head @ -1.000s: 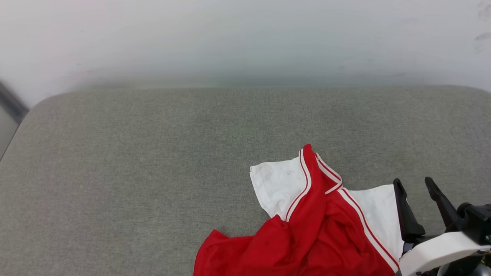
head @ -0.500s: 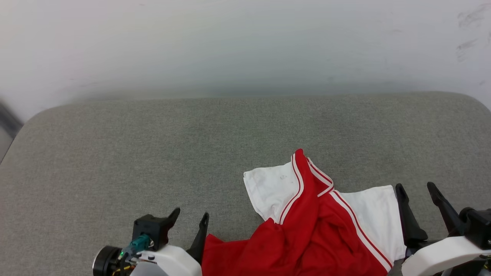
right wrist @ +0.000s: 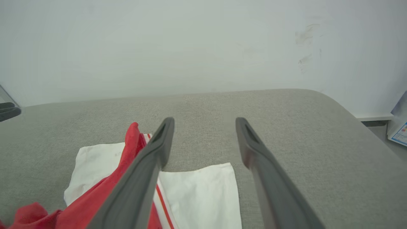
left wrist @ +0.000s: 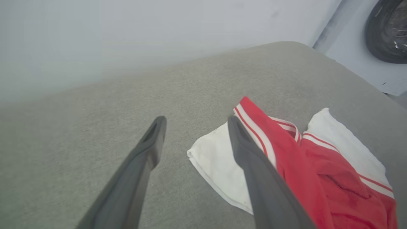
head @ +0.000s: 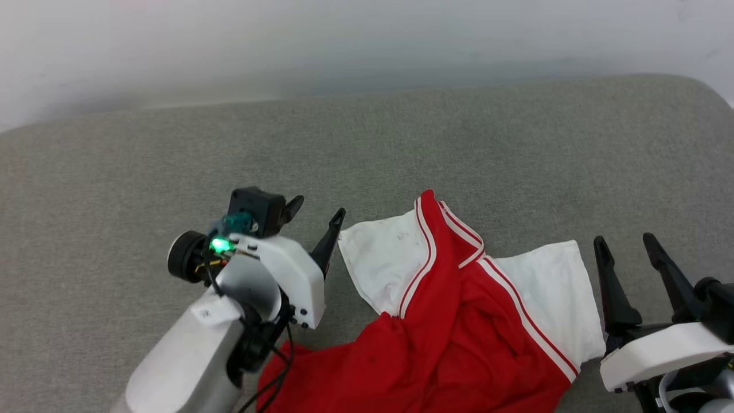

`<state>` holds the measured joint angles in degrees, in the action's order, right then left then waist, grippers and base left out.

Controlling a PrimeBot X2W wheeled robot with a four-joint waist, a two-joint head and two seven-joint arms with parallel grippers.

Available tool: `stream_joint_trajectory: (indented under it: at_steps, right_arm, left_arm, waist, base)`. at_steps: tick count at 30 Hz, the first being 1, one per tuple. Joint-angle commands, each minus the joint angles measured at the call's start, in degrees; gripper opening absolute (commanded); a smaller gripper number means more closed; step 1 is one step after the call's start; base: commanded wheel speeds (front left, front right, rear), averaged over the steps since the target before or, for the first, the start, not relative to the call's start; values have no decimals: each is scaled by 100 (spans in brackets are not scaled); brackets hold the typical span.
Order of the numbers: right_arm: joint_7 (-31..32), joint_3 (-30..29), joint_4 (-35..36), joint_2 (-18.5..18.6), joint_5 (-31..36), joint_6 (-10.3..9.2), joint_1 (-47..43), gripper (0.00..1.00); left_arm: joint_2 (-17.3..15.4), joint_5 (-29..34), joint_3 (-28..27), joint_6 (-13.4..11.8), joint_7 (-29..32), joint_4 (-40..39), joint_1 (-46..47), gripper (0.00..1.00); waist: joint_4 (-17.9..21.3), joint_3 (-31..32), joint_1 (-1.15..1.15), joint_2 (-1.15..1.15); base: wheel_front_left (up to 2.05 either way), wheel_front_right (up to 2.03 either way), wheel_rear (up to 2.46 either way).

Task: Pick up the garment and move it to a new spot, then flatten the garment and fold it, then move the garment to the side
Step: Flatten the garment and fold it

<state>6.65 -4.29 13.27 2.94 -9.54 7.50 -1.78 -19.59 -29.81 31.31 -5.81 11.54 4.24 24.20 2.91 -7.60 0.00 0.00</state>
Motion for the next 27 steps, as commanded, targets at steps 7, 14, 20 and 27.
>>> stream_joint_trajectory:
  at_steps: [7,14,20,27]
  right_arm:
    - [-285,47,-310,-10,-216,-2,266,100]
    - [-474,82,-548,-10,-336,-2,326,100]
    - [-598,23,-707,-10,-423,-2,376,100]
    - [-602,-24,-803,-11,-448,-2,384,100]
  left_arm:
    - [160,-571,206,709,1192,1354,1077,100]
    - [150,-654,471,974,1907,2357,1479,100]
    - [341,-681,1000,1178,2660,3317,1469,55]
    - [471,-562,1083,1171,2071,3485,1566,0]
  waist:
    - [523,-607,0,0]
    - [732,-746,0,0]
    - [764,-824,0,0]
    - [702,-759,0,0]
  base:
    - [0,0,0]
    - [0,0,0]
    - [0,0,0]
    - [0,0,0]
